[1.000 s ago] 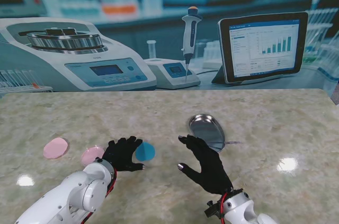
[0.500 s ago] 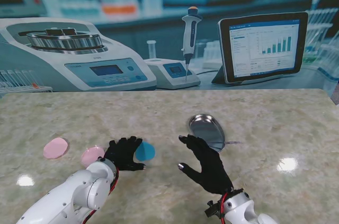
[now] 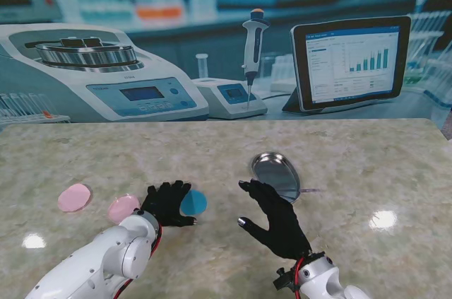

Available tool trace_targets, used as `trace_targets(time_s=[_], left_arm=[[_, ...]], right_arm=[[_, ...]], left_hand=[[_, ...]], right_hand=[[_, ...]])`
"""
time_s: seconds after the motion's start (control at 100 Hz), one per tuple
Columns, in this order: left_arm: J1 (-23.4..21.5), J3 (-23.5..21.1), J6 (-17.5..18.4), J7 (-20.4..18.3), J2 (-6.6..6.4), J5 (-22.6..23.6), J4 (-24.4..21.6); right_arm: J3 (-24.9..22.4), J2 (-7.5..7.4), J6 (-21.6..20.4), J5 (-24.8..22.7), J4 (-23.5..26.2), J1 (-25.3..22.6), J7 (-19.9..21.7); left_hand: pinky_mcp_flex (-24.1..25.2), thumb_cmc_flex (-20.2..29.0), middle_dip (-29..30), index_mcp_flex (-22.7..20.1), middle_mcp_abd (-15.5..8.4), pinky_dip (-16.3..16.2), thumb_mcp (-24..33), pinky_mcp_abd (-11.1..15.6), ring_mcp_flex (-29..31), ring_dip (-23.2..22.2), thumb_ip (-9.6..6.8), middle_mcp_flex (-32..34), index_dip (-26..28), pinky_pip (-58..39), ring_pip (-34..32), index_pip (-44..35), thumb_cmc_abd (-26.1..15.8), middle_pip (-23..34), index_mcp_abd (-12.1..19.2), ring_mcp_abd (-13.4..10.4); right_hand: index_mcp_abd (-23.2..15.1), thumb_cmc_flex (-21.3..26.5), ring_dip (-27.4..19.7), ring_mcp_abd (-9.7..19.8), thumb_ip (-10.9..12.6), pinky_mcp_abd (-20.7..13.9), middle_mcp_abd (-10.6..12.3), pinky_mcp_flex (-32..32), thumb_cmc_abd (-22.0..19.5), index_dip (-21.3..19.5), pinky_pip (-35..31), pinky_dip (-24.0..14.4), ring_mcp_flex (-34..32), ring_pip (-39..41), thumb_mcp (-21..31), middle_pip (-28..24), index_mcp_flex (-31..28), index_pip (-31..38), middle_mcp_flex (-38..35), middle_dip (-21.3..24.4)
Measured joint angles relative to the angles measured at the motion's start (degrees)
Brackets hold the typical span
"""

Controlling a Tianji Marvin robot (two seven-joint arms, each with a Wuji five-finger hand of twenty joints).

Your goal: Line a culture dish with filter paper and press it flat with a glass rod

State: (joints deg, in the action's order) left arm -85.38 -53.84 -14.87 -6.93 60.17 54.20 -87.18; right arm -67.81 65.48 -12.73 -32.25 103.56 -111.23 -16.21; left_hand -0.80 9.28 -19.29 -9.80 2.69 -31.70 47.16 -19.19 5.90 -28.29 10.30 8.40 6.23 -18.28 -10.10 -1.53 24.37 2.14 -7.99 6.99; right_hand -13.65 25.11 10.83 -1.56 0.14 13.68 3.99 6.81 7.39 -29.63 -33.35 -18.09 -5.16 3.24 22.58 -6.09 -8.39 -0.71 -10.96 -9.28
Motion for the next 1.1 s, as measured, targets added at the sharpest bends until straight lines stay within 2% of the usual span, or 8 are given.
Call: trace_targets(time_s=[0.36,0.61,0.74,0.77,0.89,0.96,1.06,1.1], left_arm=[[1.4,1.6,-1.2,-0.1,0.0,-0.1,1.0],[2.2,2.8,-2.3,-0.1,0.0,0.1,1.4],[2.6,3.2,-2.6,-0.1,0.01,0.1,1.6],[2.7,3.3,-2.7,-0.1,0.01,0.2,1.6],[2.9,3.5,-3.0,0.4,0.06,0.3,1.8],[3.0,3.6,-3.0,1.2,0.17,0.1,2.0],[3.1,3.7,-3.0,1.8,0.38,-0.2,2.3],[3.2,3.7,-3.0,2.0,0.45,-0.4,2.4]], right_arm=[[-0.2,0.01,0.0,0.1,0.1,-0.1,0.0],[-0.3,0.02,0.0,0.1,0.2,-0.2,0.0],[-0.3,0.02,0.0,0.1,0.2,-0.2,0.0],[-0.3,0.02,0.0,0.1,0.2,-0.2,0.0],[-0.3,0.03,0.0,0.1,0.2,-0.2,0.0],[-0.3,0.03,0.1,0.1,0.2,-0.3,0.0],[-0.3,0.03,0.1,0.2,0.2,-0.3,0.0],[-0.3,0.03,0.1,0.2,0.3,-0.3,-0.1]], left_hand=[[0.0,1.7,0.0,0.2,0.0,-0.1,-2.3,0.0,0.0,0.0,-0.02,0.0,1.6,0.0,0.7,0.0,-0.6,0.0,0.0,0.0],[0.0,5.8,-2.1,0.2,0.0,-0.1,-8.0,0.0,-0.6,-0.4,-0.02,0.0,5.0,0.0,0.1,-2.1,-2.1,0.1,0.0,0.0],[0.0,8.9,-3.6,0.3,0.0,-0.1,-13.3,0.0,-0.6,-1.3,0.6,0.0,6.3,0.0,-0.3,-4.8,-3.2,0.4,0.1,0.0],[0.0,9.6,-4.3,0.3,0.0,-0.1,-14.9,0.0,-0.6,-1.3,-0.35,0.0,6.6,0.0,-0.5,-5.9,-3.8,0.7,0.3,0.0],[0.0,13.6,-7.9,1.1,0.0,-0.1,-22.0,0.0,-0.6,-1.3,-0.34,0.0,7.5,0.0,-0.8,-12.0,-5.5,1.3,0.5,0.0],[0.0,15.5,-9.3,1.3,0.0,-0.1,-23.3,0.0,-0.6,-1.3,-0.38,0.0,8.1,0.0,-1.4,-15.9,-6.3,2.0,0.6,0.0],[0.0,16.9,-9.4,1.8,0.0,-0.1,-23.9,0.0,-0.6,-1.3,-1.92,0.0,8.7,0.0,-2.0,-18.9,-7.5,3.4,0.5,0.0],[0.0,17.2,-9.4,1.8,0.0,-0.1,-24.0,0.0,-0.6,-1.3,-1.91,0.0,9.1,0.0,-2.1,-19.7,-7.5,3.8,0.3,0.0]], right_hand=[[0.0,0.0,0.0,0.0,0.0,0.0,0.0,0.0,0.0,0.0,0.0,0.0,0.0,0.0,0.0,0.0,0.0,0.0,0.0,0.0],[0.0,0.0,0.0,0.0,0.0,0.0,0.0,0.0,0.0,0.0,0.0,0.0,0.0,0.0,0.0,0.0,0.0,0.0,0.0,0.0],[0.0,0.0,0.0,0.0,0.0,0.0,0.0,0.0,0.0,0.0,0.0,0.0,0.0,0.0,0.0,0.0,0.0,0.0,0.0,0.0],[0.0,0.0,0.0,0.0,0.0,0.0,0.0,0.0,0.0,0.0,0.0,0.0,0.0,0.0,0.0,0.0,0.0,0.0,0.0,0.0],[0.0,0.0,0.0,0.0,0.0,0.0,0.0,0.0,0.0,0.0,0.0,0.0,0.0,0.0,0.0,0.0,0.0,0.0,0.0,0.0],[0.0,0.0,0.0,0.0,0.0,0.0,0.0,0.0,0.0,0.0,-0.3,0.0,0.0,0.0,0.0,0.0,0.0,0.0,0.0,0.0],[0.0,0.0,0.0,0.0,0.0,0.0,0.0,0.0,0.0,0.0,-0.5,0.0,0.0,0.0,0.0,0.0,0.0,0.0,0.0,0.0],[0.0,0.0,0.0,0.0,0.0,0.0,0.0,0.0,0.0,0.0,-0.5,0.0,0.0,0.0,0.0,0.0,0.0,0.0,0.0,0.0]])
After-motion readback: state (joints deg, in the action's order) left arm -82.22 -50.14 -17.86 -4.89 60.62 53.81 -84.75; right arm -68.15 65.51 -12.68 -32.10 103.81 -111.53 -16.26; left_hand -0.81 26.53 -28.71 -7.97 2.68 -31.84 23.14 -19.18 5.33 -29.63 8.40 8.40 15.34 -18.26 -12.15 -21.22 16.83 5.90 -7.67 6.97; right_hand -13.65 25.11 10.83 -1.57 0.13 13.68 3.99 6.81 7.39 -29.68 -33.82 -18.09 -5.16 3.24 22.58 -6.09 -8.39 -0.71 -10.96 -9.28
